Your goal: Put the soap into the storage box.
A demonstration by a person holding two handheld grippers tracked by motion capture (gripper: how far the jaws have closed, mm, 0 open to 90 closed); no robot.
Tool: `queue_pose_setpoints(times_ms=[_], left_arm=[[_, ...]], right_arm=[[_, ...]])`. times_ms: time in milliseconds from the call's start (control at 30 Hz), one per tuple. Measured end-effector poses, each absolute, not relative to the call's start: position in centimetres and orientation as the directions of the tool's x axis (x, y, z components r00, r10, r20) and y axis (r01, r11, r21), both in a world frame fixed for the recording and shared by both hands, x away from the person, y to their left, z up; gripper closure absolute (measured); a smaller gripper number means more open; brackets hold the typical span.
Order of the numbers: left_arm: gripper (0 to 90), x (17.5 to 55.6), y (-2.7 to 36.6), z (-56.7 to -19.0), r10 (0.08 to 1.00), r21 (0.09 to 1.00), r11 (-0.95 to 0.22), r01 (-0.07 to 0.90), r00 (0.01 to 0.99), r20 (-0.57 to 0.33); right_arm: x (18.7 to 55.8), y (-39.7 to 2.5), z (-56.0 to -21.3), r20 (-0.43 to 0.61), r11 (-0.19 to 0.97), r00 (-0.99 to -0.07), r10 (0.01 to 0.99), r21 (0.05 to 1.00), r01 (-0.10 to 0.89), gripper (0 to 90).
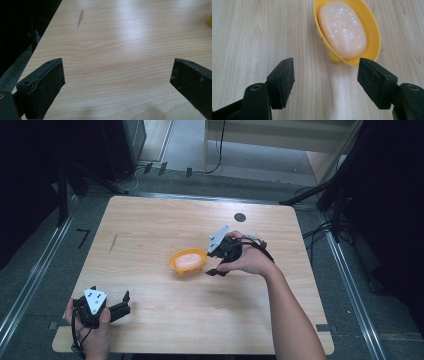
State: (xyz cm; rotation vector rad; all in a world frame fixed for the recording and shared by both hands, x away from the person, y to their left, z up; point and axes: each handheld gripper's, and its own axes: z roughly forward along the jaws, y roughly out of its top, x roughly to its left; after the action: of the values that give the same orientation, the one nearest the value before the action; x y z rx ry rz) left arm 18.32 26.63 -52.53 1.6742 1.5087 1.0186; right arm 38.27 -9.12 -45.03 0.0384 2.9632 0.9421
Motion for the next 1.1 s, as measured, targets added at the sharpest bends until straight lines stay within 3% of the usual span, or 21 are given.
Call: queue_pose_setpoints(times_ms=[1100], left_arm=[[0.0, 18.4, 26.4, -52.6, 0.989, 0.863, -0.141, 0.485, 0.038, 0.14]], right_arm=[[33.1, -16.5, -49.0, 0.018, 0.748, -0.972, 0.235, 0.636, 0.192, 31.5]])
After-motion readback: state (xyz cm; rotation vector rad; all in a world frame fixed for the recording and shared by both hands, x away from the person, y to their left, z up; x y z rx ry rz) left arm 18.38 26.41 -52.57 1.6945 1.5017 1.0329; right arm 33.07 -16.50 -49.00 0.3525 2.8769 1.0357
